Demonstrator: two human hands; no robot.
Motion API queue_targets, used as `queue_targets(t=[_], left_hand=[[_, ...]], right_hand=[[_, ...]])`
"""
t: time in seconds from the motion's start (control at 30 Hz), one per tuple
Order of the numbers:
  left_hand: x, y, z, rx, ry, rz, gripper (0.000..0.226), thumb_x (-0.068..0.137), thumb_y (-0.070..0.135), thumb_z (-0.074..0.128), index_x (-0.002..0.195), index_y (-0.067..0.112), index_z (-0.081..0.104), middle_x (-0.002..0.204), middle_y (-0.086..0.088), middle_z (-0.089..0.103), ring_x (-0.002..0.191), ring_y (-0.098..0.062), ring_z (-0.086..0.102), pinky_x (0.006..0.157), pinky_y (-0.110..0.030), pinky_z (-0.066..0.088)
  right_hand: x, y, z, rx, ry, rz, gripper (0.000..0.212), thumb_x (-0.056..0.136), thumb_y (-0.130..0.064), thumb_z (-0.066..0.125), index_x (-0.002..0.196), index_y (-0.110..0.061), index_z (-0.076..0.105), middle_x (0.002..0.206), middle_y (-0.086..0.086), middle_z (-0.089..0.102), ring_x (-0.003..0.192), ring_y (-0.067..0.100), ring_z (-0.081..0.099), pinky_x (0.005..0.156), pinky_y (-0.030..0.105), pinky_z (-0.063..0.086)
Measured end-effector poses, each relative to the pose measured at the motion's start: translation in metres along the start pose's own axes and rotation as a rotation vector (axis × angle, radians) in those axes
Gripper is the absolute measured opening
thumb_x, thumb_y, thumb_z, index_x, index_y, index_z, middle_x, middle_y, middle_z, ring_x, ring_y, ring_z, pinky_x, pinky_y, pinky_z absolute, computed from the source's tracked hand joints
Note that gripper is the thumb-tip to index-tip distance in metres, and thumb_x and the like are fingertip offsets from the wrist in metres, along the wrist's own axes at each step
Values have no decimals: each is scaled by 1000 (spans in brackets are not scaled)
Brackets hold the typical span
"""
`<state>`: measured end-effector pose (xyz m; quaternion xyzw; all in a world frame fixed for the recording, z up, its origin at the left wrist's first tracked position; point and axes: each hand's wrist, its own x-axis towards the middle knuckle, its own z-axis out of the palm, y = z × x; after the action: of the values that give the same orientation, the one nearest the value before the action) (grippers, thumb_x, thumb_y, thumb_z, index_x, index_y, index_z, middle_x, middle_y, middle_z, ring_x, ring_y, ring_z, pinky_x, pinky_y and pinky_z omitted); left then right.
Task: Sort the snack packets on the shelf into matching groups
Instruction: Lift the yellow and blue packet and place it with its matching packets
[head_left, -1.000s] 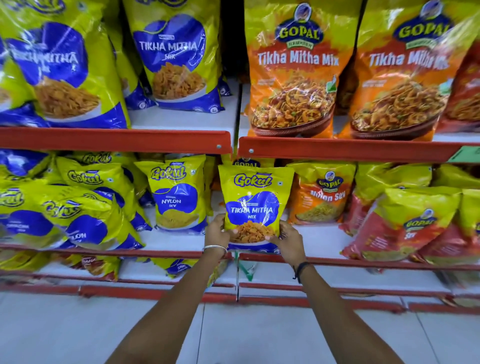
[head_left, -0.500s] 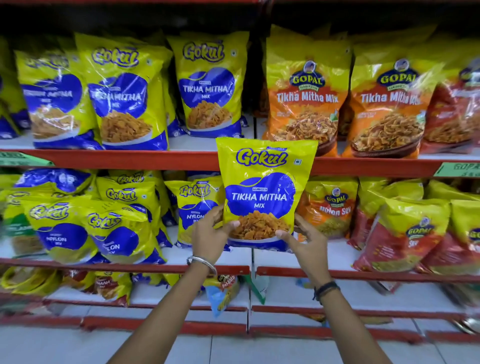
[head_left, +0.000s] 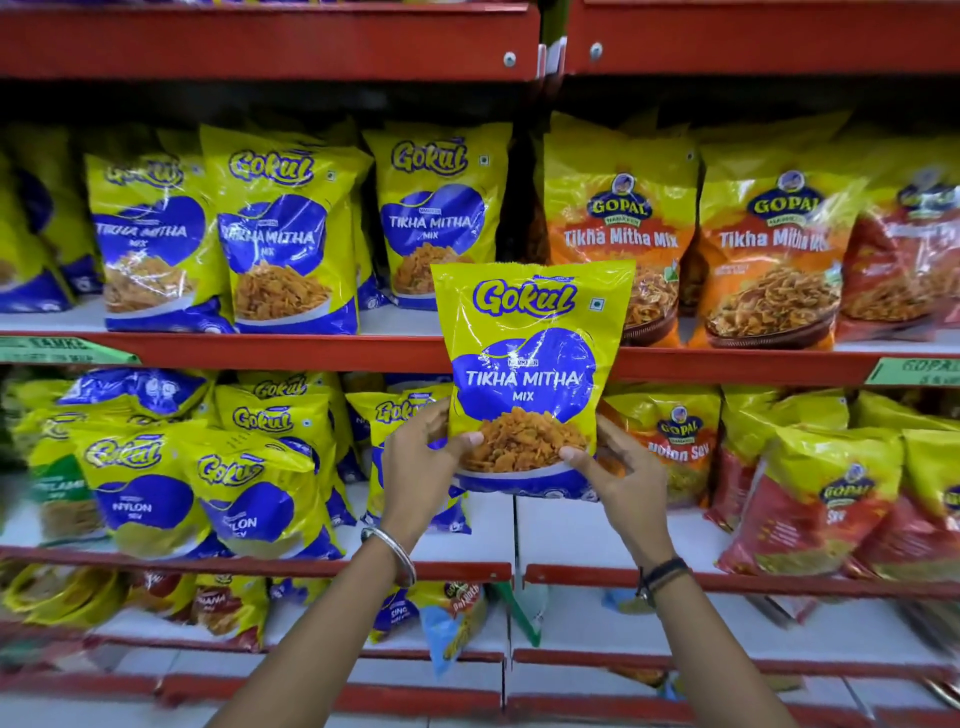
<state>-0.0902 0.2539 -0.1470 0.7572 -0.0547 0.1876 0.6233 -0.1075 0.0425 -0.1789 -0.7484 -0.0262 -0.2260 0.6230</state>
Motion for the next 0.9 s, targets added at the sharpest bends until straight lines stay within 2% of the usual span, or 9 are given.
queue_targets(t=[0.1, 0.27, 0.37, 0.53, 0.63, 0.73, 0.8, 0.83, 0.9], left_hand=[[16, 18, -9, -42, 30, 74, 45, 71, 3, 73, 98, 38, 64, 100, 11, 71, 96, -5, 67, 85, -27, 53], [75, 45, -25, -90, 165, 194, 46, 73, 2, 71, 107, 31, 60, 102, 5, 69, 99, -12, 66, 88, -28, 52], [113, 46, -32, -92, 206, 189, 47, 76, 2, 69, 119, 15, 56, 107, -4, 67, 102, -12, 63, 87, -24, 52], [157, 31, -33, 6, 182, 190, 48, 77, 1, 67, 122, 8, 55, 105, 2, 66, 90, -1, 61, 74, -4, 46], [178, 14, -39, 170, 143, 157, 47, 72, 25, 71, 118, 22, 57, 100, 4, 69, 91, -14, 67, 82, -34, 56], [190, 11, -47, 293, 102, 115, 42, 73, 28, 74, 112, 23, 59, 92, 9, 64, 80, -16, 65, 74, -38, 55], [196, 15, -51, 337, 78, 101, 40, 75, 30, 73, 111, 20, 59, 92, 7, 64, 82, -16, 63, 74, -33, 50], [199, 19, -52, 277, 66, 89, 39, 77, 30, 70, 112, 18, 58, 95, 4, 64, 87, -16, 62, 77, -31, 49], [213, 30, -51, 42, 49, 47, 33, 86, 26, 61, 116, 12, 56, 101, 3, 62, 99, -17, 59, 84, -27, 46]], right_hand=[[19, -22, 8, -22, 3, -58, 55, 70, -34, 80, 120, -19, 65, 118, 0, 70, 109, 11, 64, 93, 33, 53], [80, -73, 42, 48, -8, -152, 49, 73, -8, 78, 116, -23, 60, 110, -12, 66, 100, -11, 62, 85, 11, 49], [117, -83, 69, 48, -11, -177, 52, 74, -6, 76, 122, -7, 57, 120, 8, 66, 108, 10, 64, 94, 24, 51], [151, -67, 100, 57, -39, -111, 51, 76, -10, 75, 124, -13, 56, 121, 11, 66, 114, 20, 63, 101, 43, 50], [165, -56, 108, 7, -69, -90, 46, 75, -22, 76, 119, -21, 61, 116, 6, 70, 110, 16, 65, 98, 44, 52], [170, -52, 108, -69, -90, -93, 34, 78, -20, 75, 108, -30, 64, 100, -1, 73, 99, 13, 68, 90, 34, 56], [174, -57, 105, -126, -113, -97, 30, 79, -23, 74, 107, -22, 64, 90, -4, 71, 92, 11, 69, 78, 12, 53], [176, -64, 104, -167, -98, -104, 31, 80, -28, 73, 108, -17, 64, 87, -3, 69, 87, 9, 67, 72, 4, 49], [187, -77, 103, -226, -7, -153, 40, 81, -36, 70, 110, -9, 63, 84, 3, 68, 80, 9, 65, 67, 6, 47]])
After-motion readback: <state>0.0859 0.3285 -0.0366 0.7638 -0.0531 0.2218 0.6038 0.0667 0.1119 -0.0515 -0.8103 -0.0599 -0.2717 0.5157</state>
